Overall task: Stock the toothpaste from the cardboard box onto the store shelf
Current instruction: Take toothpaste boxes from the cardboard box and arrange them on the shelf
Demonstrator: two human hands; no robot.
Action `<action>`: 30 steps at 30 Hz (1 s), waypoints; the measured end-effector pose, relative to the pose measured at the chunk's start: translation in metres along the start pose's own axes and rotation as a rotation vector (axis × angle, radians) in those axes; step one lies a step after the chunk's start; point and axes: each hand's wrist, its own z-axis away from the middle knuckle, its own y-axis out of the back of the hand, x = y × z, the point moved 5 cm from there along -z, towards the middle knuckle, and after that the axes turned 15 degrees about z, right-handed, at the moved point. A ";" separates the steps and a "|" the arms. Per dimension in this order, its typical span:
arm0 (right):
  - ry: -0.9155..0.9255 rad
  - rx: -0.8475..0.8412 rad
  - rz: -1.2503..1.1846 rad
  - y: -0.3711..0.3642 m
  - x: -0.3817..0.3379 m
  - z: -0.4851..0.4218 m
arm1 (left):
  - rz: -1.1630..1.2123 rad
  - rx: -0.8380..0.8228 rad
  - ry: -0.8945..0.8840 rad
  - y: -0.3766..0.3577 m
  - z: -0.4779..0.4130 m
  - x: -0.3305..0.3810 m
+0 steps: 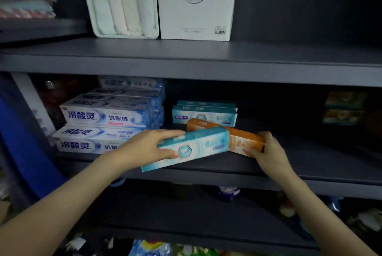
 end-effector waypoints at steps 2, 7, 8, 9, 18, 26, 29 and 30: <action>0.018 0.048 0.044 -0.002 -0.008 -0.011 | -0.252 -0.039 -0.057 -0.009 -0.014 0.002; 0.047 0.029 0.009 -0.012 -0.020 -0.038 | -0.422 0.061 -0.171 -0.029 -0.043 0.007; 0.070 0.024 0.010 -0.014 -0.019 -0.042 | -0.441 0.119 -0.201 -0.034 -0.047 0.009; 0.090 0.023 0.002 -0.016 -0.020 -0.045 | -0.449 0.177 -0.233 -0.037 -0.051 0.012; -0.042 -0.129 -0.571 -0.031 -0.018 -0.073 | -0.498 0.140 -0.052 -0.052 -0.096 0.006; -0.004 -0.302 -0.595 -0.047 -0.024 -0.083 | -0.503 0.035 -0.024 -0.058 -0.127 0.023; -0.022 -0.257 -0.624 -0.047 -0.022 -0.085 | -0.479 0.006 0.000 -0.059 -0.131 0.025; -0.028 -0.257 -0.629 -0.047 -0.022 -0.084 | -0.480 -0.004 0.008 -0.060 -0.130 0.025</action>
